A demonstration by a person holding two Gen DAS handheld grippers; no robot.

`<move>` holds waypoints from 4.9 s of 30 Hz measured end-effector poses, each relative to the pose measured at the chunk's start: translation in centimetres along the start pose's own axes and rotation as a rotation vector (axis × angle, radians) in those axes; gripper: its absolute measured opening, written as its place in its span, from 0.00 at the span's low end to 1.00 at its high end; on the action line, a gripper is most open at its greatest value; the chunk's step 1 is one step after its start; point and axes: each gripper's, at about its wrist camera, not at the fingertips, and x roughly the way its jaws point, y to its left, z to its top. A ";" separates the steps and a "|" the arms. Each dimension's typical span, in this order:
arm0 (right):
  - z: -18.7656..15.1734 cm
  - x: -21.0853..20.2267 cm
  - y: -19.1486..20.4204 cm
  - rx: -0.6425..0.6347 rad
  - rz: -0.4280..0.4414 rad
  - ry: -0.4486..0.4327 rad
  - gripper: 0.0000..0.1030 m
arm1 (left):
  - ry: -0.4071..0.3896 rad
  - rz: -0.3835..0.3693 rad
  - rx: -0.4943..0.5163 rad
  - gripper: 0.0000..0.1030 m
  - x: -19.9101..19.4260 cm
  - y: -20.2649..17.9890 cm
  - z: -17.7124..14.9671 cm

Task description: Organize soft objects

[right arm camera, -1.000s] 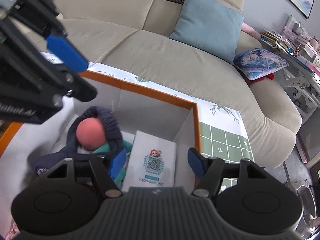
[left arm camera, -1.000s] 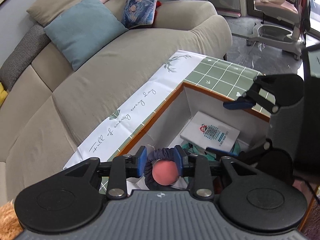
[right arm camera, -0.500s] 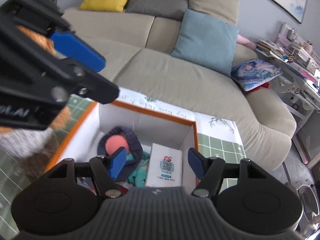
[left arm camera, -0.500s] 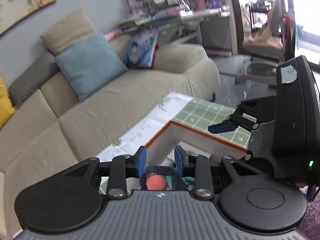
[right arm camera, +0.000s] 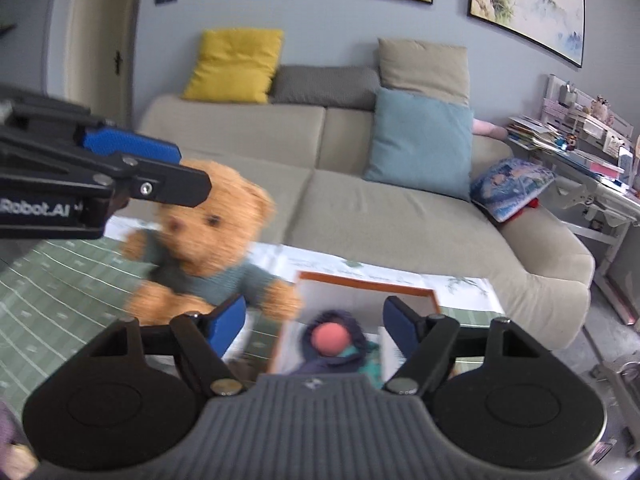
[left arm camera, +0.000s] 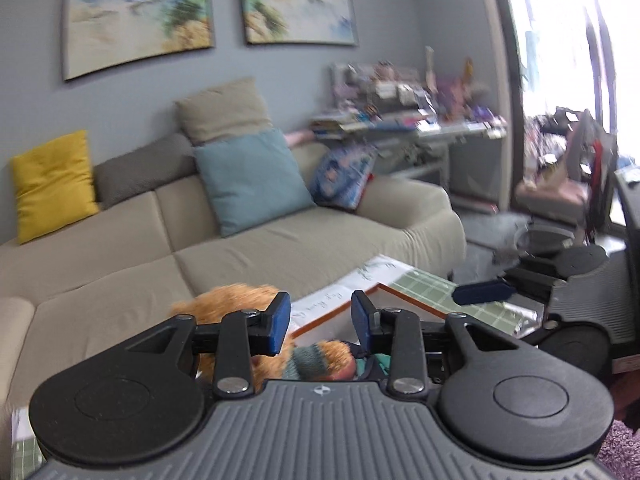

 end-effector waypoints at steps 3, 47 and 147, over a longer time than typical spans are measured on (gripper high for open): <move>0.0 -1.9 2.0 0.028 0.030 -0.029 0.73 | -0.034 0.032 -0.065 0.41 -2.2 1.3 -1.2; -11.3 -3.1 11.5 0.067 -0.124 -0.008 0.94 | 0.192 0.356 -0.288 0.94 -6.7 1.1 -16.8; -11.3 -3.4 11.4 0.081 -0.123 -0.022 0.95 | 0.212 0.351 -0.282 0.94 -6.8 1.3 -16.7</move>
